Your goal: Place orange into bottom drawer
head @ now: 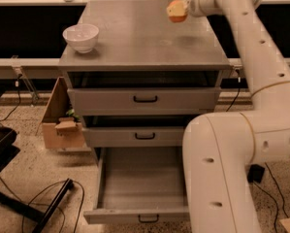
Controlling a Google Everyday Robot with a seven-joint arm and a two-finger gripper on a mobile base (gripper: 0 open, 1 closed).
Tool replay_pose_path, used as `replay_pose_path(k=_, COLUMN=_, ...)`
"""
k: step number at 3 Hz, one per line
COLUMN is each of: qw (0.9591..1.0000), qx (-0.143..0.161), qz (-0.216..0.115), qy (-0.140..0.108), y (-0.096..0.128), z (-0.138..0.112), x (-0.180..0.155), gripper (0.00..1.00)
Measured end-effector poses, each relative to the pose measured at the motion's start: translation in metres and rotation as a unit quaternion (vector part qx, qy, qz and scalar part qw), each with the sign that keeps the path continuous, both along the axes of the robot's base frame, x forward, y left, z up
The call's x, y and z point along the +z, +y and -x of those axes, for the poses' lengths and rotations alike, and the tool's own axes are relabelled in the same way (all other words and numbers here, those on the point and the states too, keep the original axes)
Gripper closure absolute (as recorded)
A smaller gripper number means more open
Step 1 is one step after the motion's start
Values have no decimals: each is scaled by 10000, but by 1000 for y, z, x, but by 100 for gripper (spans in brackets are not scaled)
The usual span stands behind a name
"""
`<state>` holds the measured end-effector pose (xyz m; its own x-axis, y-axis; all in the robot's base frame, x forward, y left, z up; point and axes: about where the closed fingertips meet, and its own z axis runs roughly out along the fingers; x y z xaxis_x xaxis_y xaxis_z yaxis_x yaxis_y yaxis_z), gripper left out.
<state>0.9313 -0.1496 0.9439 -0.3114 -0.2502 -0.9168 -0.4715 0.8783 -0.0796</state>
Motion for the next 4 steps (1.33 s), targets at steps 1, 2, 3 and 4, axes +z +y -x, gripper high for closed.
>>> replay_pose_path(k=1, qw=9990, qx=-258, qz=114, qy=360, y=-48, z=37, x=19, gripper=100)
replay_pose_path(k=2, qw=9987, qx=-449, qz=198, qy=163, y=-88, z=92, x=75, gripper=100)
replay_pose_path(k=3, qw=9937, qx=-829, qz=6, qy=-749, y=-139, z=185, x=170, gripper=100)
replay_pose_path(k=4, qw=9787, qx=-854, qz=-262, qy=-1849, y=-127, z=296, x=266, gripper=100)
